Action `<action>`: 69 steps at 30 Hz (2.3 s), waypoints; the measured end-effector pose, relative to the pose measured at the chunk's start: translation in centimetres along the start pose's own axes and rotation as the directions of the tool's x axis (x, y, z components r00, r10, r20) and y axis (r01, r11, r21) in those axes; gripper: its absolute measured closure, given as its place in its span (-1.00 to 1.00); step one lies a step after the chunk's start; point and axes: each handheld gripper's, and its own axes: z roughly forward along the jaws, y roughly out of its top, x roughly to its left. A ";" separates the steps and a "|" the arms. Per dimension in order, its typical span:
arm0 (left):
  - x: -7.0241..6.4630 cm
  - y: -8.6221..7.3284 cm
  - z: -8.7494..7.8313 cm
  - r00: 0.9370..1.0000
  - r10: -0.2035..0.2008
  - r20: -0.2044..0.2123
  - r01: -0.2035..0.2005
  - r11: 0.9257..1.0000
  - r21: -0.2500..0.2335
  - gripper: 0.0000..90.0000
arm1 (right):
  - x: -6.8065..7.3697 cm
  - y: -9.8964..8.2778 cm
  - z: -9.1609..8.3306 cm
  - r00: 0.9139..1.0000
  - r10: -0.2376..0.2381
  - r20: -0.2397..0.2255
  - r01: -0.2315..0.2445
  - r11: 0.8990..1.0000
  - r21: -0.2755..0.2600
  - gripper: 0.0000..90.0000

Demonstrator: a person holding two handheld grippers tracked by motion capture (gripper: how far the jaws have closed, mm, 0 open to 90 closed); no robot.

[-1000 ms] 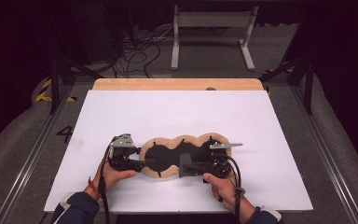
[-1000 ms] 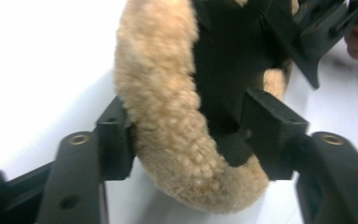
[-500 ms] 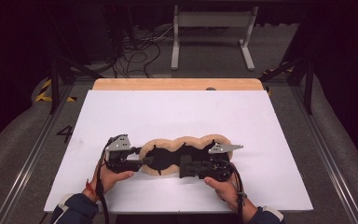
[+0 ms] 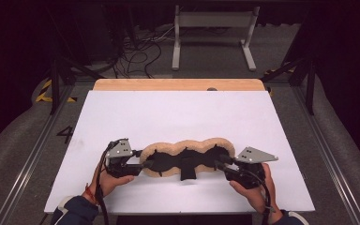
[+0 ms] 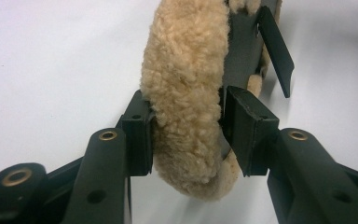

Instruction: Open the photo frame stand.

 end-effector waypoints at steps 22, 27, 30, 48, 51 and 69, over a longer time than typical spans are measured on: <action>-1.2 0.0 -0.3 0.996 0.074 -0.043 -0.073 0.997 0.014 0.25 | -4.7 -2.7 -0.4 0.991 0.113 0.065 -0.113 0.994 -0.003 0.00; -1.3 -0.2 -0.2 0.995 0.097 -0.039 -0.097 0.995 0.014 0.24 | -5.2 -3.0 0.6 0.991 0.126 0.053 -0.127 0.992 0.019 -0.05; -1.4 -0.4 0.0 0.992 0.120 -0.045 -0.119 0.992 0.029 0.21 | -5.3 -3.0 0.9 0.991 0.130 0.031 -0.130 0.991 0.015 -0.04; -1.9 -0.1 0.2 0.985 0.150 -0.083 -0.146 0.988 0.045 0.17 | -4.5 -2.9 1.5 0.996 0.094 0.001 -0.094 0.995 0.020 0.01; -1.9 -0.1 0.2 0.985 0.150 -0.085 -0.146 0.988 0.047 0.18 | -4.5 -2.9 1.4 0.996 0.093 0.006 -0.093 0.995 0.024 0.01; -3.0 -0.1 0.2 0.966 0.212 -0.147 -0.206 0.977 0.056 0.20 | -4.0 -3.4 0.3 0.995 0.097 0.016 -0.098 0.994 0.047 0.10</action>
